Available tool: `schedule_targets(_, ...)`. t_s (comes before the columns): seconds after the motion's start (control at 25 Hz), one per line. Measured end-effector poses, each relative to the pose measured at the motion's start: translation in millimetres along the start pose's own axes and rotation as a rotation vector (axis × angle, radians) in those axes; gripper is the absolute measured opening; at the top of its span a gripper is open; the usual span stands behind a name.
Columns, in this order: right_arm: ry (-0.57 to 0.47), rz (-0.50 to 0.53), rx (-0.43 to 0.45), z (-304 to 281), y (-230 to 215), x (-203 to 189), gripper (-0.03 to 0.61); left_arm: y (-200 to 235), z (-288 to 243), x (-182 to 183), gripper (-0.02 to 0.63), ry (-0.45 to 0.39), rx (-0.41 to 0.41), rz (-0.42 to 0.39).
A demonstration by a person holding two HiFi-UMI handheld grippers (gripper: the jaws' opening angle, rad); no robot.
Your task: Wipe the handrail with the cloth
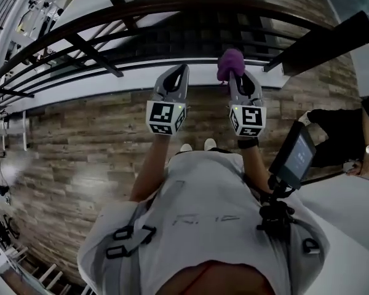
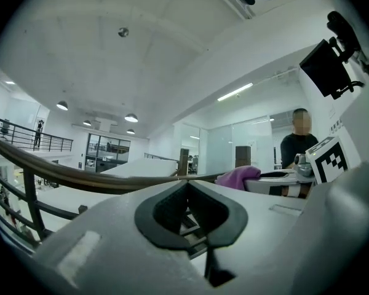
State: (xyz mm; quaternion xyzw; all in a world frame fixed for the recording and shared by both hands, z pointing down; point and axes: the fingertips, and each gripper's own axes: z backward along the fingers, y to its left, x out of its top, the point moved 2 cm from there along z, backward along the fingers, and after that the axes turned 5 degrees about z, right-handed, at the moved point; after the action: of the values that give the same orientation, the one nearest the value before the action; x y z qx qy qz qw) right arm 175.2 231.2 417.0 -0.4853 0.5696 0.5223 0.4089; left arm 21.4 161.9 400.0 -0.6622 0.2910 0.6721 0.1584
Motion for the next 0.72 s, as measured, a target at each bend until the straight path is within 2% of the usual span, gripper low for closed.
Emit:
schedule_targets(0.16,-0.015,0.003,0.008,-9,8,29,0.057,1,9,25,0.001,-0.035,0.017,-0.003)
schedule_targets(0.48,-0.024,0.008,0.023,7,3,21,0.058,-38,10,23,0.0,-0.057,-0.007,-0.011)
schedule_targets(0.72,-0.032,0.006,-0.011,8,-30,23,0.058,-63,-14,18,0.002,-0.042,-0.048,-0.015)
